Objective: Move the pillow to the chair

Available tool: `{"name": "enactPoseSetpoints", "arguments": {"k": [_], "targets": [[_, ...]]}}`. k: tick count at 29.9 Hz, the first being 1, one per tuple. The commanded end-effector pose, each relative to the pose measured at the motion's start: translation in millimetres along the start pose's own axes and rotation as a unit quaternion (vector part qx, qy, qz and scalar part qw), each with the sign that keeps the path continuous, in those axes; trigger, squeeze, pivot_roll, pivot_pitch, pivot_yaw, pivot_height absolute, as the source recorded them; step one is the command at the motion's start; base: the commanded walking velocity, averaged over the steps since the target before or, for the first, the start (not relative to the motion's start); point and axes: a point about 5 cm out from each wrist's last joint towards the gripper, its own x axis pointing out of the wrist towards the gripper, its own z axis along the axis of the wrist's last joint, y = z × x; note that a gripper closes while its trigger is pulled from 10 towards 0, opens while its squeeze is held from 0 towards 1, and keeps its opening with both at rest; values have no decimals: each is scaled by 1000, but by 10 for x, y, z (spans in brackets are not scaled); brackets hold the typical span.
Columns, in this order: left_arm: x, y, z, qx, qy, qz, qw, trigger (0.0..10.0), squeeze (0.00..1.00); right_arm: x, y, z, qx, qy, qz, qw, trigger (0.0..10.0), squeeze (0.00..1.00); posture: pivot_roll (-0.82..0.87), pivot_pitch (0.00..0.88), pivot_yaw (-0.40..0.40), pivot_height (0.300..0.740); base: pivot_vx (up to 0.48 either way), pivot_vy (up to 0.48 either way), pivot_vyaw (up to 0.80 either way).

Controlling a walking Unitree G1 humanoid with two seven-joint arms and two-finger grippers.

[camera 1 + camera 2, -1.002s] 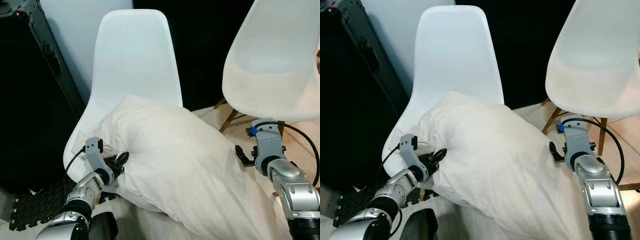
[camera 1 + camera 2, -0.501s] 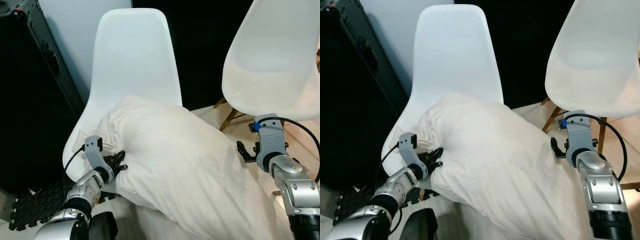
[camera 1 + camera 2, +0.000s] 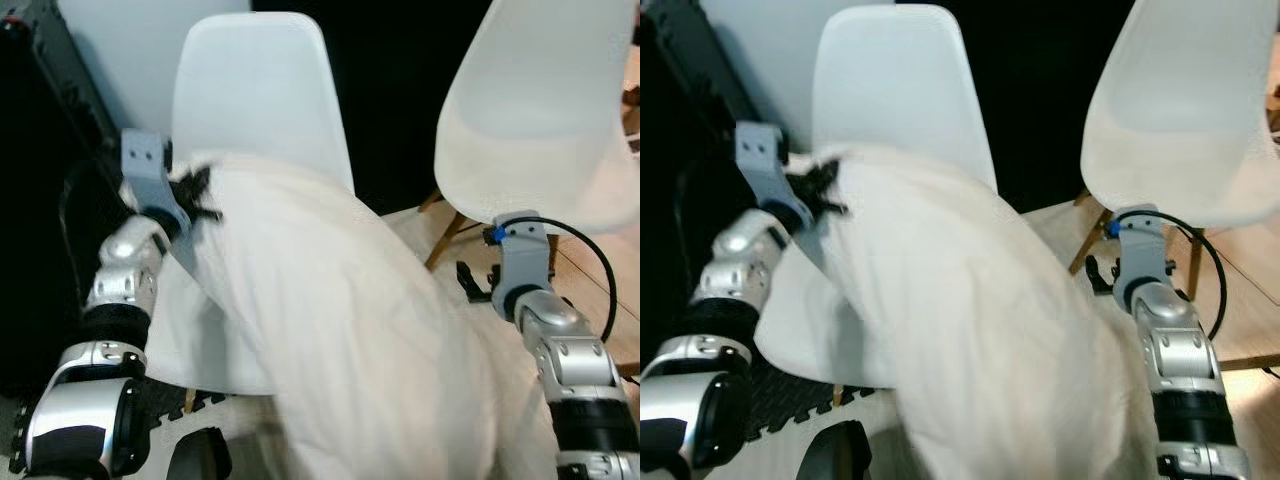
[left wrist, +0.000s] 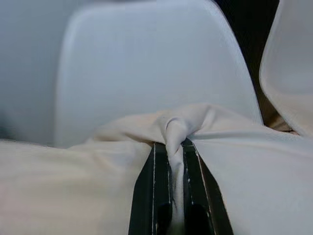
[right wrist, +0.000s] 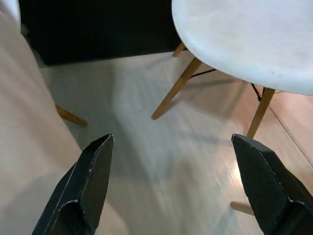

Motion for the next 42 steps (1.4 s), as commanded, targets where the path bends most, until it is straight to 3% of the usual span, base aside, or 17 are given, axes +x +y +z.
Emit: {"name": "enactPoseSetpoints", "arguments": {"k": [1,6,9,10,14,17,21,23,24,27,28,30,31,34,38,40,42], "targets": [[-10,198,340,56,-65,39,996,0,0,38,67,-3,8,-1,10,1000,10000,1000,-20,80,44,496,0,0,0],[-58,302,625,125,-109,71,984,0,0,82,94,49,12,-9,12,1000,10000,1000,-8,62,37,496,0,0,0],[-149,416,857,208,-136,121,961,0,0,124,105,80,11,-13,14,1000,10000,1000,4,56,17,496,0,0,0],[-149,416,857,208,-136,121,961,0,0,124,105,80,11,-13,14,1000,10000,1000,4,56,17,496,0,0,0],[-280,468,1127,332,-163,180,912,0,0,157,117,105,1,-13,24,1000,10000,1000,13,49,-14,496,0,0,0],[-290,472,1071,345,-146,186,908,0,0,171,132,119,-1,-15,27,1000,10000,1000,15,48,-18,496,0,0,0],[-327,497,735,330,-81,196,920,0,0,202,173,163,-5,-20,34,999,10000,1000,13,43,-26,496,0,0,0],[-341,497,583,323,-53,194,925,824,0,206,177,169,-5,-20,35,999,10000,1000,13,43,-27,496,0,0,0],[-364,482,378,323,-13,191,927,9529,0,210,179,170,-5,-21,35,999,10000,1000,13,43,-27,496,0,0,0],[-435,440,46,315,43,187,930,10000,0,218,185,167,-6,-21,36,999,10000,1000,13,43,-25,496,0,0,0],[-484,403,-146,316,74,178,929,10000,424,218,188,158,-6,-21,37,999,10000,1000,10,43,-22,496,0,0,0],[-517,377,-260,317,93,172,928,10000,424,218,189,152,-6,-20,37,999,10000,1000,10,43,-22,496,0,0,0],[-558,354,-399,318,118,163,926,10000,1000,215,191,144,-5,-20,37,999,10000,1000,10,44,-18,496,0,0,0],[-642,296,-642,345,169,131,914,10000,1000,209,192,120,-3,-18,36,999,10000,1000,6,45,-9,496,0,0,0],[-654,255,-727,373,195,100,902,10000,1000,209,188,109,-2,-18,36,999,10000,1000,7,44,-7,496,0,0,0],[-689,240,-843,422,241,61,872,10000,1000,212,189,88,0,-16,35,999,10000,1000,10,44,2,496,0,0,0],[-701,239,-873,436,255,50,861,10000,1000,213,191,80,0,-15,34,999,10000,1000,12,44,3,496,0,0,0]]}}
